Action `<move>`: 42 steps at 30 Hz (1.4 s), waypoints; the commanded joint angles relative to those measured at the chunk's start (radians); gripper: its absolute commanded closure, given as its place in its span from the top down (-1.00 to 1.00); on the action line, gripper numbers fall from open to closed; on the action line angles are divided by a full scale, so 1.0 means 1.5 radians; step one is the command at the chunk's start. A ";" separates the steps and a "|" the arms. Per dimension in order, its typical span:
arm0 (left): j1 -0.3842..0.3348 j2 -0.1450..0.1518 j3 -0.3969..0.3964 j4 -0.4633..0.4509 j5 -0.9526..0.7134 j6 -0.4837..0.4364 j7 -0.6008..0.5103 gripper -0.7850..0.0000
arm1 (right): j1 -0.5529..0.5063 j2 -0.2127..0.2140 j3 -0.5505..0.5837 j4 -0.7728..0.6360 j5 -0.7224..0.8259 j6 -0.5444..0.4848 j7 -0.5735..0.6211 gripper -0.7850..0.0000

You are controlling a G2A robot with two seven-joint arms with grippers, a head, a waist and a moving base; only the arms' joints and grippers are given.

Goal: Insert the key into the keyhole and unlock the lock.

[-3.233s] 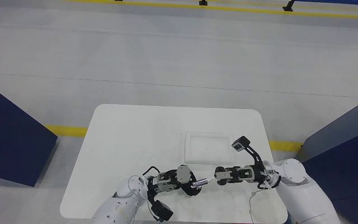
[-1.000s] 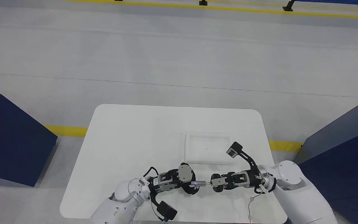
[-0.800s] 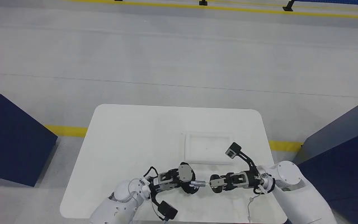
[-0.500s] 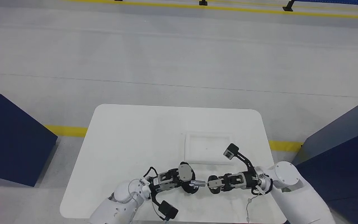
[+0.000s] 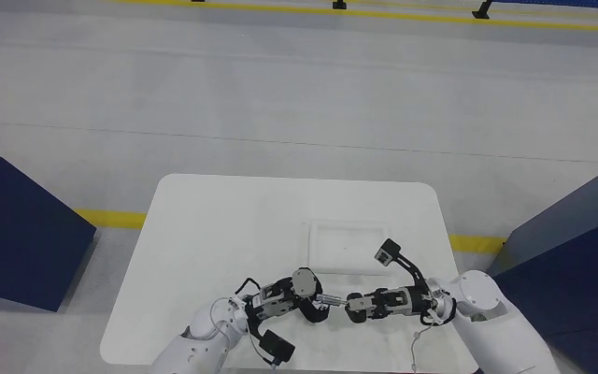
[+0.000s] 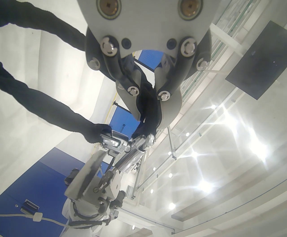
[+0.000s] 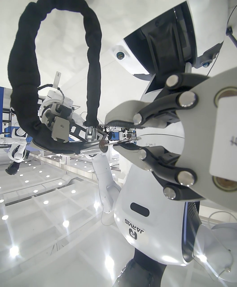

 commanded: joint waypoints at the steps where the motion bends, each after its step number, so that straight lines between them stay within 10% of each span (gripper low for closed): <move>1: -0.001 0.000 0.000 0.003 -0.003 0.001 0.003 -1.00 | 0.001 0.000 0.001 0.002 0.005 -0.002 0.002 -0.09; 13: -0.006 0.000 -0.005 0.008 -0.008 0.005 0.003 -1.00 | 0.002 0.001 0.026 0.021 0.034 -0.023 0.018 -0.15; 42: -0.004 -0.001 -0.008 0.007 -0.012 0.002 0.000 -1.00 | 0.000 0.000 0.037 0.025 0.037 -0.020 0.024 -1.00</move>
